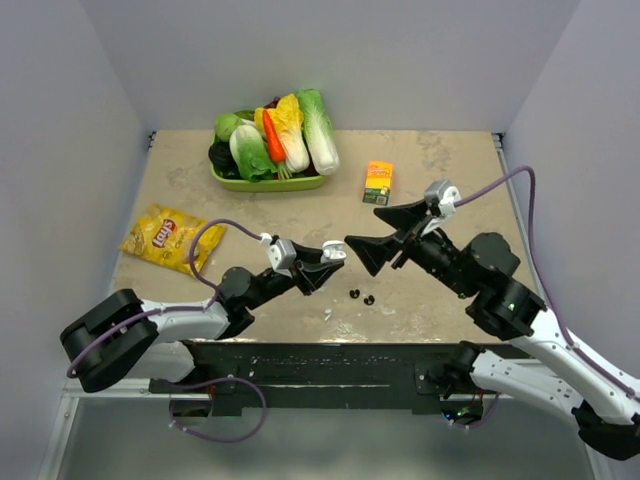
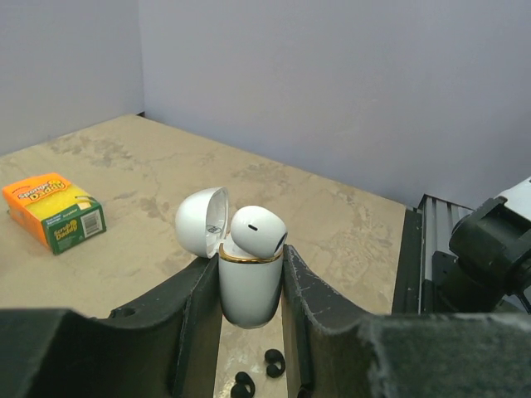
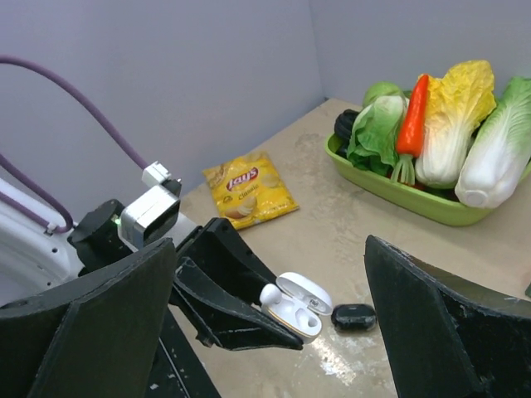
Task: Insert the wireless bluetooth earbuds into the charging case
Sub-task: Place the earbud in the charging case.
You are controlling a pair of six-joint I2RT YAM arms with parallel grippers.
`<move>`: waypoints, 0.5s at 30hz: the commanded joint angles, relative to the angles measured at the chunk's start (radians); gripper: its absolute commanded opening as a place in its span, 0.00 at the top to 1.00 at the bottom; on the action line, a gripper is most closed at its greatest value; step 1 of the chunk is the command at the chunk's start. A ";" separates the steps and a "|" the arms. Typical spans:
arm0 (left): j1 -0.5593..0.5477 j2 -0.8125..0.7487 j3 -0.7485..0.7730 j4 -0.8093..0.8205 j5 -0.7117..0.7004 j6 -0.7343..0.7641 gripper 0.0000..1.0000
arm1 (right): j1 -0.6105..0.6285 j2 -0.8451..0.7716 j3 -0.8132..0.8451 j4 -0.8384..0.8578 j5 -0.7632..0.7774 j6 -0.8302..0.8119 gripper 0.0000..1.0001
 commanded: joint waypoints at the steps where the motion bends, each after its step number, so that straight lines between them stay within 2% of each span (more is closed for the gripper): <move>1: -0.002 0.026 0.030 0.532 0.048 -0.016 1.00 | 0.004 0.094 0.078 -0.102 -0.068 -0.065 0.02; 6: -0.002 0.033 0.056 0.528 0.032 0.018 1.00 | 0.018 0.110 0.078 -0.126 0.013 -0.067 0.02; 15: -0.002 0.043 0.094 0.483 0.028 0.042 1.00 | 0.041 0.193 0.107 -0.191 0.058 -0.064 0.02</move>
